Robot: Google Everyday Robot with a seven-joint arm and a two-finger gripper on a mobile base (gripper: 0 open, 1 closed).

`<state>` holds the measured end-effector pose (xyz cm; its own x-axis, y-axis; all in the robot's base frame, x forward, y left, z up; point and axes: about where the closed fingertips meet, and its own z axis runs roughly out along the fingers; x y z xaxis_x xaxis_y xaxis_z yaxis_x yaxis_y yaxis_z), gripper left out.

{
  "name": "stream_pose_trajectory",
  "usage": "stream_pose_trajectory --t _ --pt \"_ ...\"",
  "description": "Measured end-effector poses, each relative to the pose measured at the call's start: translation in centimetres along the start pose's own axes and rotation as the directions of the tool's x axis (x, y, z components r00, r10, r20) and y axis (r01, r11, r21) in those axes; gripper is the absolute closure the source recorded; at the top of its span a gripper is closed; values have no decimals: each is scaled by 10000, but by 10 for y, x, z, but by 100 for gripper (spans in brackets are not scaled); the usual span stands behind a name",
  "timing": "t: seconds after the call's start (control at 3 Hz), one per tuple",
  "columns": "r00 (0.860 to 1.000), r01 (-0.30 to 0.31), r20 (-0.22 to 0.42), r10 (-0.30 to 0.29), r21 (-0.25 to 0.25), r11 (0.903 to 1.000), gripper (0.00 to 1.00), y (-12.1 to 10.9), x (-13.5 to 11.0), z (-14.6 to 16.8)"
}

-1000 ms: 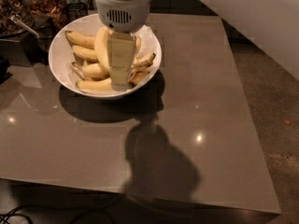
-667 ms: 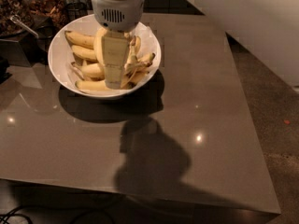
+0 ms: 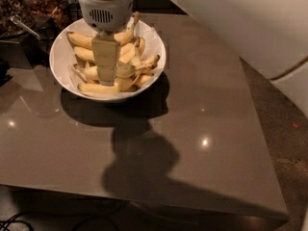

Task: Pick banana from white bowl

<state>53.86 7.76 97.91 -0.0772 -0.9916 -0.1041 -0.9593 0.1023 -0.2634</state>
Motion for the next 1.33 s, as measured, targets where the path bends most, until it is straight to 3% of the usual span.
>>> stream_pose_trajectory --t 1.33 --pt "9998 -133 149 145 -742 9972 28 -27 -45 32"
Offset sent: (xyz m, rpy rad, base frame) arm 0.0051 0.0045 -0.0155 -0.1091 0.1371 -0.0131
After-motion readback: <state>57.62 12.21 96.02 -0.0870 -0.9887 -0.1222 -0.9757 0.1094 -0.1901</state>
